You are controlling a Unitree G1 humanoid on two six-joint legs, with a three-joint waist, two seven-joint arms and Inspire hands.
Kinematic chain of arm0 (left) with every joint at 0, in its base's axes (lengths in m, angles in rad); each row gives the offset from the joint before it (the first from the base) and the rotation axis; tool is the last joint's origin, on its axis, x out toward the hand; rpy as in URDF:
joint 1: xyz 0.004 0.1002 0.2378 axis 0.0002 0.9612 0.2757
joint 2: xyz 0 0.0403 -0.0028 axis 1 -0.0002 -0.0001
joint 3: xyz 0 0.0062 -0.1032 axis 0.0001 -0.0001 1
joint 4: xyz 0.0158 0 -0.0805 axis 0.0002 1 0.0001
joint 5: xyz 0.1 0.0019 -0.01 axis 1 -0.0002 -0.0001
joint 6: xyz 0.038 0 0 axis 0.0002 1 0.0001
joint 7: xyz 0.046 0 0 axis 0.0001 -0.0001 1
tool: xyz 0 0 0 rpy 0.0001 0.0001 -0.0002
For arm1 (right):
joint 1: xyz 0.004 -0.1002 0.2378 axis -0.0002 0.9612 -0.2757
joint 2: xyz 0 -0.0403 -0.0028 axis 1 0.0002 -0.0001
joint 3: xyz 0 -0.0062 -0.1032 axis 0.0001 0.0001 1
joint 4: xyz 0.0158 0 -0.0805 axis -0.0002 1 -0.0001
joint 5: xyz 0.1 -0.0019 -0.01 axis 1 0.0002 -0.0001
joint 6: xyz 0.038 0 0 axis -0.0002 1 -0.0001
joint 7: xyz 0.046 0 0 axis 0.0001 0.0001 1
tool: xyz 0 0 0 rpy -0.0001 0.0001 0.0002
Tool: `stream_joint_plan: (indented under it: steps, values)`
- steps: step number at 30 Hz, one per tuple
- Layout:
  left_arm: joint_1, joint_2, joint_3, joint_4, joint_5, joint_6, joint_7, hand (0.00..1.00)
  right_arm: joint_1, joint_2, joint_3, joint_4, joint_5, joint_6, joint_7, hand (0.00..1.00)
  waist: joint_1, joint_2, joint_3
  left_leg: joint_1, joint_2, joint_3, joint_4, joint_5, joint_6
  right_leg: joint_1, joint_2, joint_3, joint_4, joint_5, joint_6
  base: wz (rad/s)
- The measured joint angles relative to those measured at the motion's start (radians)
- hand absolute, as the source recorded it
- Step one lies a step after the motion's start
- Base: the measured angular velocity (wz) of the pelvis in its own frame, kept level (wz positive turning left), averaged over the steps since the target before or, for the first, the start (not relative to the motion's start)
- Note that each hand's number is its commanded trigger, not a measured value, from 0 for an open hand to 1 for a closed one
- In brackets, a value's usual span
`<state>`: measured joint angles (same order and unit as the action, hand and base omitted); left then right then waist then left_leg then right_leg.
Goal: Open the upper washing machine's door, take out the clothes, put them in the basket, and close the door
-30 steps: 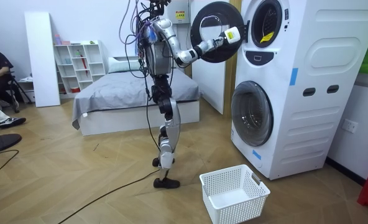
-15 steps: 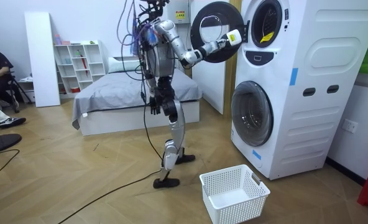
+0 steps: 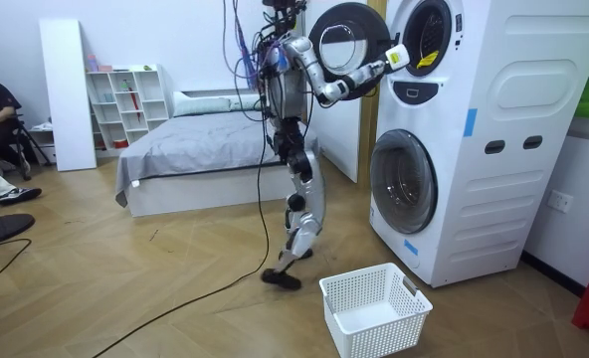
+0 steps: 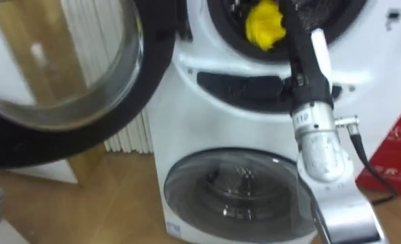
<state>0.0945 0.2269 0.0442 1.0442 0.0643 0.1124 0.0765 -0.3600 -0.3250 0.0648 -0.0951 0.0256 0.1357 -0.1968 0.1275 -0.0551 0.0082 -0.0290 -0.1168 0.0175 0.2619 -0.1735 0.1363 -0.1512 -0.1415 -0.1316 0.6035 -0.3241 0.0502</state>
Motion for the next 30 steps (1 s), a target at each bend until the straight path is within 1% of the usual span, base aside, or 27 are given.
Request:
stream_joint_plan:
  steps: [1, 2, 3, 4, 5, 6, 7, 8, 10, 13, 17, 18, 19, 22, 24, 26, 28, 30]
  values:
    - [-0.003, -0.003, -0.008, 0.003, -0.015, -0.007, 0.0, 0.0, 0.0, -0.001, 0.001, -0.001, -0.001, 0.0, 0.004, 0.0, 0.002, -0.002, -0.0013, 0.017, 0.002, 0.0, -0.014, 0.0, 0.0, -0.011, 0.022, 0.006, -0.11, 0.025, -0.015, 0.0]
    - [-0.003, -0.006, -0.009, 0.006, -0.016, -0.01, 0.0, 0.0, 0.0, -0.001, 0.002, -0.002, -0.001, 0.0, 0.004, 0.0, 0.002, -0.002, -0.0016, 0.026, 0.002, 0.0, -0.019, 0.0, -0.001, -0.014, 0.031, 0.007, -0.163, 0.047, -0.019, 0.09]
    - [-0.001, -0.009, -0.009, 0.012, -0.018, -0.01, 0.0, 0.0, 0.003, -0.002, 0.006, -0.005, -0.001, 0.0, 0.004, 0.0, 0.0, -0.001, -0.0033, 0.046, 0.003, 0.001, -0.026, -0.001, -0.002, -0.013, 0.045, 0.012, -0.226, 0.146, -0.03, 0.2]
    - [0.007, -0.01, -0.01, 0.017, -0.018, -0.01, 0.0, 0.0, 0.007, -0.006, 0.012, -0.005, -0.001, -0.001, 0.006, 0.0, -0.003, 0.008, -0.01, 0.063, 0.012, -0.001, -0.029, -0.007, -0.013, 0.009, 0.058, 0.008, -0.249, 0.178, -0.038, 0.16]
    - [0.009, -0.01, -0.01, 0.017, -0.018, -0.01, 0.0, 0.0, 0.007, -0.006, 0.012, -0.006, -0.001, -0.002, 0.008, 0.0, -0.002, 0.011, -0.012, 0.07, 0.018, 0.001, -0.032, -0.008, -0.015, 0.025, 0.065, 0.004, -0.27, 0.184, -0.039, -0.05]
    - [0.017, -0.008, -0.008, 0.019, -0.018, -0.01, 0.001, 0.0, 0.005, -0.006, 0.012, -0.007, -0.001, -0.004, 0.009, 0.0, 0.006, 0.015, -0.0145, 0.081, 0.028, -0.001, -0.041, -0.01, -0.017, 0.056, 0.08, 0.003, -0.315, 0.193, -0.046, -0.16]
    - [0.025, -0.008, -0.007, 0.036, -0.018, -0.01, 0.001, 0.0, 0.005, -0.007, 0.012, -0.006, -0.001, -0.004, 0.009, 0.0, 0.007, 0.024, -0.0145, 0.094, 0.041, 0.003, -0.049, -0.014, -0.024, 0.088, 0.095, 0.003, -0.36, 0.21, -0.049, -0.15]
    - [0.031, -0.007, -0.007, 0.04, -0.017, -0.009, 0.001, 0.0, 0.005, -0.007, 0.012, -0.006, -0.001, -0.004, 0.009, 0.0, 0.006, 0.024, -0.0148, 0.1, 0.044, 0.007, -0.055, -0.014, -0.025, 0.098, 0.1, 0.005, -0.375, 0.212, -0.051, -0.09]
    - [0.058, -0.007, -0.005, 0.044, -0.013, -0.009, 0.001, 0.0, 0.004, -0.008, 0.011, -0.007, 0.0, -0.004, 0.0, 0.0, 0.007, 0.024, -0.0154, 0.126, 0.06, 0.014, -0.08, -0.02, -0.035, 0.116, 0.119, 0.009, -0.394, 0.214, -0.053, -0.14]
    - [0.062, -0.012, -0.005, 0.048, -0.011, -0.006, 0.001, 0.0, -0.005, -0.008, 0.009, -0.018, -0.02, -0.005, -0.012, 0.0, 0.005, 0.021, -0.0175, 0.131, 0.07, 0.022, -0.094, -0.022, -0.04, 0.115, 0.133, 0.018, -0.405, 0.216, -0.056, -0.12]
    - [0.039, -0.016, -0.005, 0.049, -0.012, -0.006, 0.001, 0.0, -0.008, -0.008, 0.009, -0.037, -0.03, -0.006, -0.019, 0.0, 0.001, 0.02, -0.017, 0.129, 0.074, 0.034, -0.099, -0.023, -0.04, 0.117, 0.137, 0.02, -0.422, 0.216, -0.057, -0.08]
    - [0.03, -0.016, -0.005, 0.048, -0.012, -0.007, 0.001, 0.0, -0.009, -0.009, 0.009, -0.038, -0.028, -0.006, -0.018, 0.0, -0.002, 0.018, -0.0161, 0.13, 0.075, 0.038, -0.099, -0.023, -0.04, 0.117, 0.139, 0.021, -0.422, 0.216, -0.057, 0.0]
    - [0.025, -0.017, -0.004, 0.043, -0.016, -0.01, 0.001, 0.0, -0.013, -0.011, 0.007, -0.038, -0.023, -0.006, -0.016, 0.0, -0.013, 0.014, -0.0137, 0.128, 0.077, 0.038, -0.1, -0.024, -0.042, 0.116, 0.141, 0.023, -0.422, 0.216, -0.058, 0.0]
    - [0.022, -0.021, -0.004, 0.013, -0.013, -0.013, 0.001, 0.0, -0.016, -0.022, -0.019, -0.049, -0.02, -0.009, -0.016, 0.0, -0.022, 0.006, -0.0101, 0.127, 0.081, 0.039, -0.112, -0.025, -0.043, 0.109, 0.146, 0.022, -0.424, 0.217, -0.059, 0.0]
    - [0.028, -0.026, -0.004, 0.009, -0.013, -0.02, 0.001, 0.0, -0.016, -0.023, -0.026, -0.082, -0.021, -0.01, -0.016, 0.0, -0.027, 0.005, -0.0093, 0.123, 0.081, 0.039, -0.115, -0.025, -0.045, 0.108, 0.149, 0.023, -0.435, 0.22, -0.063, -0.09]
    - [0.03, -0.027, -0.004, 0.008, -0.013, -0.026, 0.001, 0.0, -0.017, -0.023, -0.036, -0.109, -0.009, -0.014, -0.016, 0.0, -0.034, 0.005, -0.0093, 0.123, 0.082, 0.039, -0.115, -0.027, -0.047, 0.107, 0.151, 0.026, -0.436, 0.22, -0.064, -0.09]
    - [0.04, -0.027, -0.001, 0.008, -0.014, -0.031, 0.001, 0.0, -0.017, -0.023, -0.055, -0.124, 0.031, -0.016, -0.017, 0.0, -0.039, 0.006, -0.0091, 0.129, 0.085, 0.042, -0.116, -0.027, -0.047, 0.109, 0.158, 0.043, -0.436, 0.222, -0.067, -0.08]
    - [0.055, -0.026, 0.001, 0.008, -0.013, -0.034, 0.001, 0.0, -0.017, -0.023, -0.057, -0.132, 0.05, -0.016, -0.018, 0.0, -0.044, 0.006, -0.0089, 0.131, 0.087, 0.052, -0.116, -0.027, -0.047, 0.108, 0.16, 0.049, -0.438, 0.225, -0.071, -0.18]
